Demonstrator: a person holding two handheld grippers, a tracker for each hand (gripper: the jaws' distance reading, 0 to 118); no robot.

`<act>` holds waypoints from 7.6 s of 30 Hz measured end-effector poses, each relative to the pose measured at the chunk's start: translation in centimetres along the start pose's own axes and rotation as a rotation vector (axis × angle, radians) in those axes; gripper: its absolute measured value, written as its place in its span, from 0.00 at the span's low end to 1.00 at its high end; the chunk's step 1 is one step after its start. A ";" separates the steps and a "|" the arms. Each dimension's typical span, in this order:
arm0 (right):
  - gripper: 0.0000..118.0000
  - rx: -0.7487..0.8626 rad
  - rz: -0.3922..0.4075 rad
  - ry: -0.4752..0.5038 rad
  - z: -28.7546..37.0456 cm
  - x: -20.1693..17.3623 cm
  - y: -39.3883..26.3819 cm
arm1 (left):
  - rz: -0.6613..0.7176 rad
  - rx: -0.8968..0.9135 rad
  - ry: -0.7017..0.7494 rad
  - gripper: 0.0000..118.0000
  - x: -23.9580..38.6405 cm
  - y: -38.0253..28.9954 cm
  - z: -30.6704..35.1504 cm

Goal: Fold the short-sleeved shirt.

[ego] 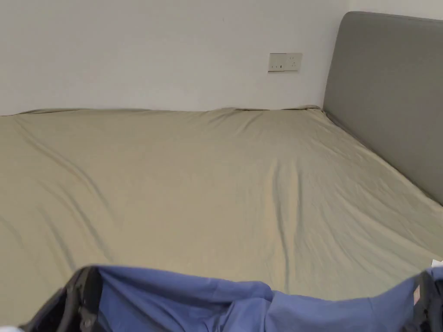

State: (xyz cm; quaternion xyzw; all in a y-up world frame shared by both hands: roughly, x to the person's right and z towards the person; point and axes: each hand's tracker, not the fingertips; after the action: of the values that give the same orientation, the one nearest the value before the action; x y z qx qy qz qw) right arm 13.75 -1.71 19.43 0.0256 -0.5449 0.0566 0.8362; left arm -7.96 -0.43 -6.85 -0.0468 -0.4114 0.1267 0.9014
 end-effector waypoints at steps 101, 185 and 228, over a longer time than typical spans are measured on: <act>0.13 -0.288 0.026 0.370 4.3 -5.9 3.5 | -0.139 -0.115 0.329 0.28 -10.8 4.5 10.9; 0.05 -0.151 -0.180 0.763 -12.2 -21.9 7.4 | 0.015 -0.378 0.319 0.06 -12.9 1.0 5.5; 0.05 0.444 -0.302 0.362 -22.4 -5.9 47.2 | -0.068 0.251 -0.044 0.06 -5.4 52.4 -19.5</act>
State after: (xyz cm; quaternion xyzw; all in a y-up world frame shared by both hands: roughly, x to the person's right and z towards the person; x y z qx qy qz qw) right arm 25.93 47.06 4.10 0.2773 -0.3519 0.0532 0.8924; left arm -6.66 48.99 -33.51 0.0830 -0.4134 0.1474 0.8947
